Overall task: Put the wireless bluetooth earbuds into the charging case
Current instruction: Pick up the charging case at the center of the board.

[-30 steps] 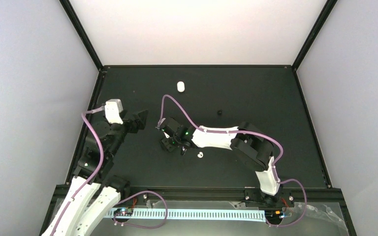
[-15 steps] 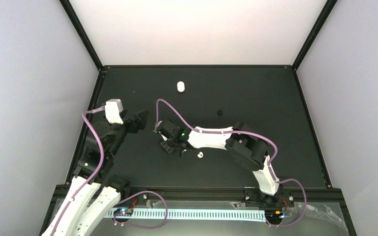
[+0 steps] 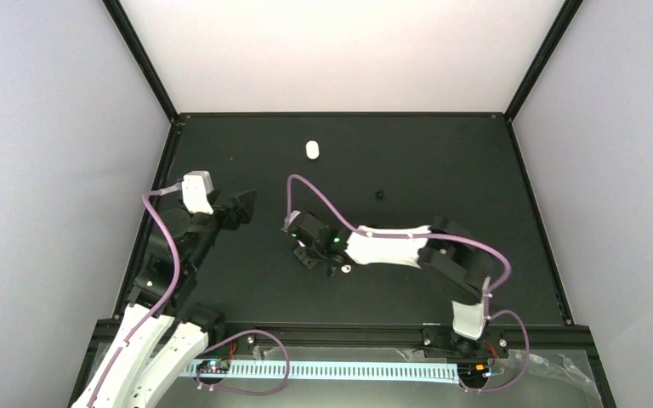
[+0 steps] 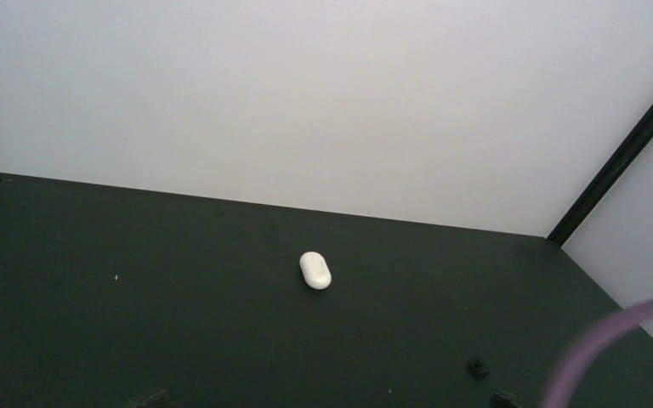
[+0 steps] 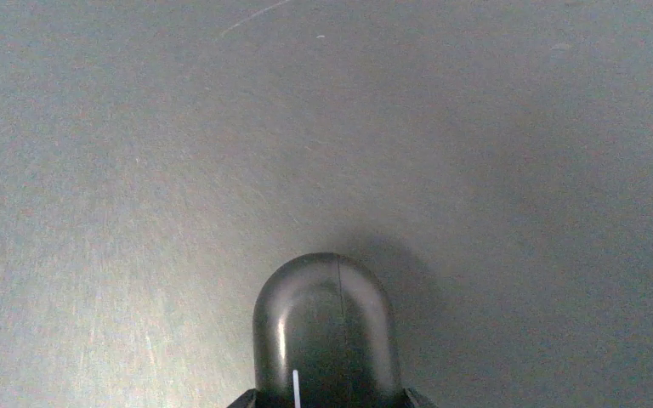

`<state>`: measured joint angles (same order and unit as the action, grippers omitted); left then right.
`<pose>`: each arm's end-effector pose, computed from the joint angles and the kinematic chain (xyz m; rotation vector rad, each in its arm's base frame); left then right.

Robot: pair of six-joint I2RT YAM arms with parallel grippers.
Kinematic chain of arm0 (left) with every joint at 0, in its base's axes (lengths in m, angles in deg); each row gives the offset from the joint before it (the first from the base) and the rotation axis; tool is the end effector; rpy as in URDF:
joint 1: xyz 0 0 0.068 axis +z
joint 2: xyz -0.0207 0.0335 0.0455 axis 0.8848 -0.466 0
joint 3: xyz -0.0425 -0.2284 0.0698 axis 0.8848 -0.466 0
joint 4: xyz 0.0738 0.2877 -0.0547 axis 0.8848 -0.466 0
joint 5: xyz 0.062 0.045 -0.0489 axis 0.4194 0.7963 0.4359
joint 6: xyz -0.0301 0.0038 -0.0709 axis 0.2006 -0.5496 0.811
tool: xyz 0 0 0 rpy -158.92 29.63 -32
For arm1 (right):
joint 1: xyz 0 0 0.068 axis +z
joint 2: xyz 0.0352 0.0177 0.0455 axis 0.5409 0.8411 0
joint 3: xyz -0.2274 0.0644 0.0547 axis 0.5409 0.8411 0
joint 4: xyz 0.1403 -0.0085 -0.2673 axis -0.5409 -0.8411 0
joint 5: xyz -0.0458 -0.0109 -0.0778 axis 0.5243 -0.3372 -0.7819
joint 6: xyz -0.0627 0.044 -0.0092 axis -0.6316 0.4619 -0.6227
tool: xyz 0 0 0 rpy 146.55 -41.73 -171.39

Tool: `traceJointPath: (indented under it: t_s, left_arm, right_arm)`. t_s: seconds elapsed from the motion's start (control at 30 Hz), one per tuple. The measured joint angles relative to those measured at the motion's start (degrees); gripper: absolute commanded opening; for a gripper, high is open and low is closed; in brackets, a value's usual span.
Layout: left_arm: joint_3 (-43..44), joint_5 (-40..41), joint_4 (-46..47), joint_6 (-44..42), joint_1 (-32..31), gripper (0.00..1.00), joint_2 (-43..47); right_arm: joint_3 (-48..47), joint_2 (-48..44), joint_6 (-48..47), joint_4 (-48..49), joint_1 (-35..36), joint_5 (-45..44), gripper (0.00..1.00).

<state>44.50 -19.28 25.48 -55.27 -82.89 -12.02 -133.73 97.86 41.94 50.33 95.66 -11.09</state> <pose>0.2168 -0.0740 0.3220 -0.0588 1.6952 -0.4247 0.2091 0.3876 0.0711 -1.0373 2.3343 0.3395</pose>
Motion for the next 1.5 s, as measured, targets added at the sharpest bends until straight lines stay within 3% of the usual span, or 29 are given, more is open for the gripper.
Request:
traceJointPath:
  t_s: [0.4,0.7,1.03,1.5]
  left_arm:
    - [-1.09,-3.78,1.42,0.42,0.0,0.99,-1.05]
    - [-4.09,-20.0,9.66,1.84,-1.4,0.99,-3.1]
    - [-4.02,-34.49,13.7,3.39,-6.49,0.98,-11.63]
    - [-4.09,-44.63,18.03,13.6,-7.72,0.96,-11.63]
  right_arm:
    - [22.18,-39.98,-0.09,5.62,0.02,-7.39,0.41]
    - [25.62,-54.71,-3.37,3.89,0.02,-10.73,0.41]
    - [26.16,-59.19,-7.15,3.56,1.03,-13.53,0.4]
    - [26.18,-56.46,-16.96,4.17,13.0,-23.1,0.4]
